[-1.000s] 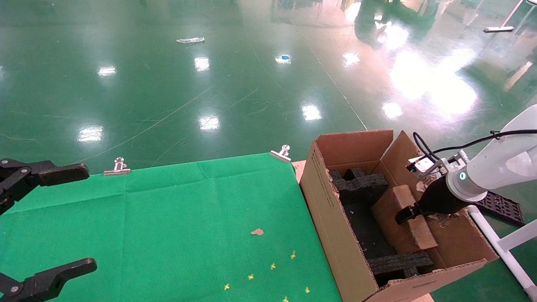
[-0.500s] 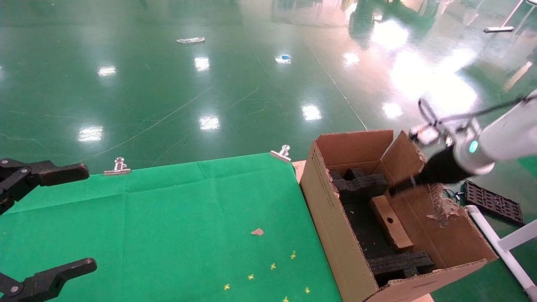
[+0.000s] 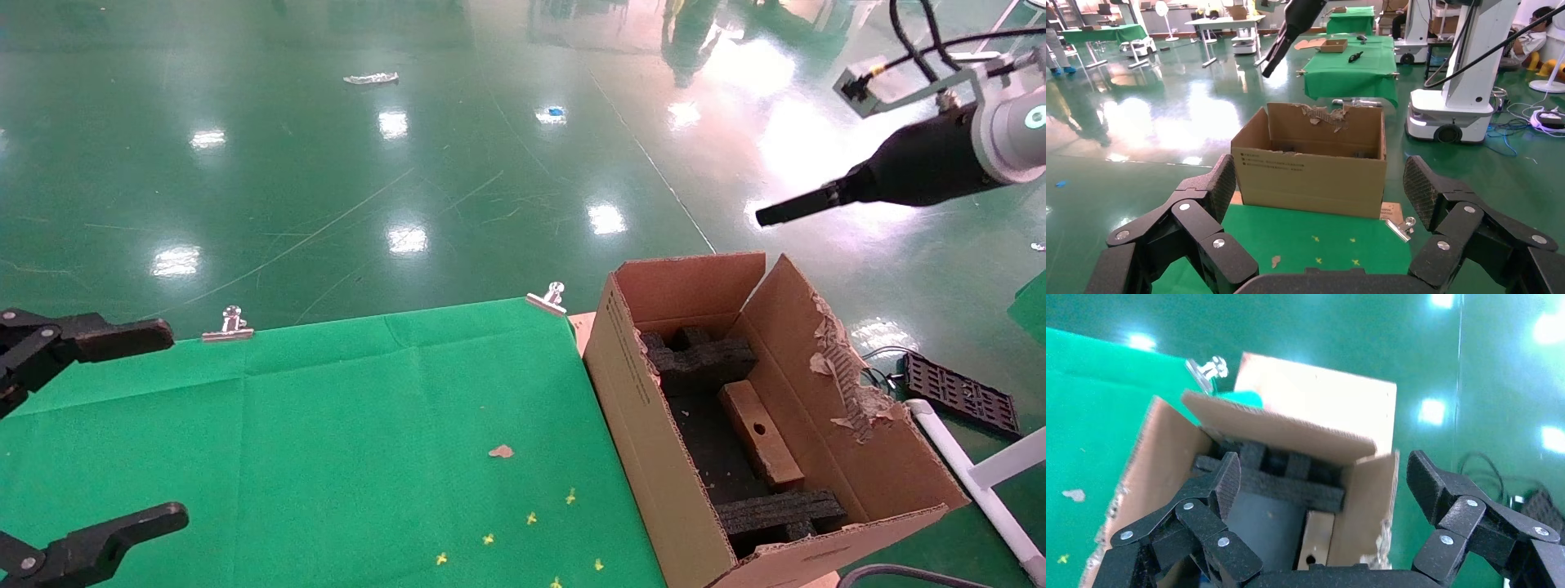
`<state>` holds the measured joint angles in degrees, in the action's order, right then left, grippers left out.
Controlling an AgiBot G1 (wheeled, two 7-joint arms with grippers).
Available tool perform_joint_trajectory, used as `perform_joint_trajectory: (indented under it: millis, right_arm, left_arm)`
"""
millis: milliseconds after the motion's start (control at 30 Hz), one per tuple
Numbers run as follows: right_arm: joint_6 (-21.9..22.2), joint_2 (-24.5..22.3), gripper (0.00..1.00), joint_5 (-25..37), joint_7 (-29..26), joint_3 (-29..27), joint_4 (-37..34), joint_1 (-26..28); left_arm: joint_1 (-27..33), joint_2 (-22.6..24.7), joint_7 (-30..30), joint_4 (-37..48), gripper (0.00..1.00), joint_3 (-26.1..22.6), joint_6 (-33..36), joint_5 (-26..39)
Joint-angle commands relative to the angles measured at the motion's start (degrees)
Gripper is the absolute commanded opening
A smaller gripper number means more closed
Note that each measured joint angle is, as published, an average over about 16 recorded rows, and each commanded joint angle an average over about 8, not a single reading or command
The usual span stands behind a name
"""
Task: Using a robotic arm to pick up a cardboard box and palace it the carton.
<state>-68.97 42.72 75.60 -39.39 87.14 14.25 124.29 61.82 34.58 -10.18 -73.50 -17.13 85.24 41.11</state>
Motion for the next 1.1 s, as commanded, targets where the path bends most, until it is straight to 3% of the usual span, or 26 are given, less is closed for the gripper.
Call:
perform_joint_trajectory:
  millis: [33,300,1100]
  right_arm:
    - [0.16,-0.76,1.0,-0.26,0.45,-0.23,1.57,0.87]
    - [0.22,-2.28,1.0,-1.99,2.04,-3.65,6.46,-1.1]
    - [-6.72,-4.5,1.0,-15.0,12.94,-31.29,28.12,-26.35]
  left_arm:
    - [0.0,0.0,0.0,0.0,1.0,-0.01,0.0,0.0]
    - [0.0,-0.01,0.02,0.04,1.0,-0.02,-0.01,-0.01]
    - [0.04,-0.03,0.06,0.07,1.0,-0.1,-0.01,-0.06]
